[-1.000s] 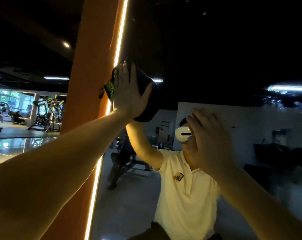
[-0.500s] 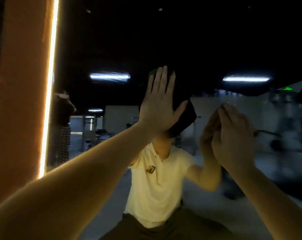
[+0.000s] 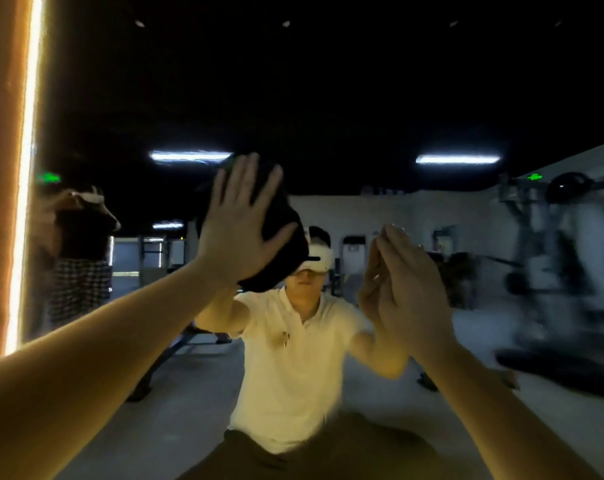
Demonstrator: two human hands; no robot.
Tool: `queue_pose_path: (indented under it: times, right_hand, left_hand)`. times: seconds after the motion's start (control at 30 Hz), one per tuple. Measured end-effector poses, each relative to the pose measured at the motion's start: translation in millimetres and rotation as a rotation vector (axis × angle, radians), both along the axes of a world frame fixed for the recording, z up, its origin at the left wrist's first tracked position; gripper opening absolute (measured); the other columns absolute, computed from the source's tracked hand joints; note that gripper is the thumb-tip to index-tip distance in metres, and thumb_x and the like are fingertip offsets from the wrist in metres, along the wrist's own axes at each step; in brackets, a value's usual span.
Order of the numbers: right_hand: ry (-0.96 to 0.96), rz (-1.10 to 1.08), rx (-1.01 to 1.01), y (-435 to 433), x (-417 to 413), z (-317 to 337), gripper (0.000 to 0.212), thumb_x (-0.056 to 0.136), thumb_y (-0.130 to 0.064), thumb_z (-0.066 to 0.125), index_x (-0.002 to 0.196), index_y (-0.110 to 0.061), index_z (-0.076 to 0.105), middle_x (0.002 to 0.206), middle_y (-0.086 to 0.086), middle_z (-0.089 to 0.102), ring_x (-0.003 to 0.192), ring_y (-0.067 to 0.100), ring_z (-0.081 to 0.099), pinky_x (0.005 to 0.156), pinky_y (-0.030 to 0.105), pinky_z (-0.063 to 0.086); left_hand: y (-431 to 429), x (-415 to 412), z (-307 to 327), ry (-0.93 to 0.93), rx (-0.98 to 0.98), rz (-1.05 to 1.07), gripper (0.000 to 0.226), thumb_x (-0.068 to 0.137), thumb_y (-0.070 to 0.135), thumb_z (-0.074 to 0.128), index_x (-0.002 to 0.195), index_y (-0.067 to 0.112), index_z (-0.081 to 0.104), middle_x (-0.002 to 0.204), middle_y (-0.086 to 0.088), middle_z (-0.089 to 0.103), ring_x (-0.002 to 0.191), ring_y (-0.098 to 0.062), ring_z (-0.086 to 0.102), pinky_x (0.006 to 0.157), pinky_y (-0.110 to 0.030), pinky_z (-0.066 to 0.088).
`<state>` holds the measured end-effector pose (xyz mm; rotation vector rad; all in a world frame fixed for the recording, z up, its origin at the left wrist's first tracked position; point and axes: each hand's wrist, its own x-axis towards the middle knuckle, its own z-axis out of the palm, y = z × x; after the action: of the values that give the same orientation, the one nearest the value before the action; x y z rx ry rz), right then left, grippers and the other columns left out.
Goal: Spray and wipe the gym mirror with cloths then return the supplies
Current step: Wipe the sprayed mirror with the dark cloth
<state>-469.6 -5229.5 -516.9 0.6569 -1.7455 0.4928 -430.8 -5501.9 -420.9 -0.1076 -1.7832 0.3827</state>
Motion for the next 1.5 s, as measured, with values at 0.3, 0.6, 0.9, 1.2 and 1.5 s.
queue_pose_path:
  times: [0.3, 0.6, 0.9, 1.2, 1.5]
  right_hand:
    - [0.000, -0.033, -0.211, 47, -12, -2, 0.070, 0.092, -0.027, 0.021, 0.147, 0.006, 0.049, 0.155, 0.022, 0.046, 0.146, 0.038, 0.042, 0.116, 0.063, 0.035]
    - [-0.049, 0.096, -0.270, 67, -15, -4, 0.071, 0.099, -0.042, 0.024, 0.150, 0.001, 0.047, 0.157, 0.018, 0.045, 0.149, 0.033, 0.039, 0.120, 0.058, 0.034]
    - [-0.013, -0.087, -0.018, -4, 1, -11, 0.062, 0.099, -0.029, 0.023, 0.150, -0.001, 0.046, 0.162, 0.017, 0.038, 0.153, 0.032, 0.030, 0.122, 0.055, 0.030]
    - [-0.053, -0.167, -0.025, -2, 2, -44, 0.065, 0.098, -0.029, 0.026, 0.155, 0.001, 0.038, 0.164, 0.020, 0.034, 0.153, 0.034, 0.029, 0.121, 0.060, 0.031]
    - [-0.051, 0.062, -0.144, 55, -9, -92, 0.076, 0.108, -0.054, 0.016, 0.154, 0.002, 0.041, 0.160, 0.017, 0.040, 0.151, 0.029, 0.034, 0.120, 0.054, 0.033]
  left_hand:
    - [137, -38, 23, -0.010, -0.025, -0.033, 0.093, 0.099, 0.075, 0.017, 0.167, 0.012, 0.007, 0.174, -0.016, -0.002, 0.161, -0.030, -0.006, 0.130, -0.051, 0.000]
    - [172, -54, -16, -0.145, -0.379, -0.121, 0.086, 0.101, 0.067, 0.034, 0.166, 0.014, 0.014, 0.174, -0.014, 0.004, 0.161, -0.029, -0.002, 0.130, -0.050, -0.002]
    - [-42, 19, -5, 0.064, 0.156, 0.032, 0.085, 0.099, 0.068, 0.031, 0.166, 0.018, 0.016, 0.172, -0.019, 0.009, 0.160, -0.035, 0.006, 0.129, -0.056, 0.005]
    - [-53, 24, -68, 0.096, 0.406, 0.046, 0.089, 0.100, 0.064, 0.025, 0.165, 0.005, 0.012, 0.171, -0.023, 0.008, 0.160, -0.037, 0.004, 0.128, -0.058, 0.006]
    - [126, -31, -95, -0.080, -0.037, -0.064, 0.089, 0.102, 0.067, 0.028, 0.165, 0.006, 0.015, 0.173, -0.021, 0.002, 0.161, -0.036, -0.002, 0.129, -0.055, 0.001]
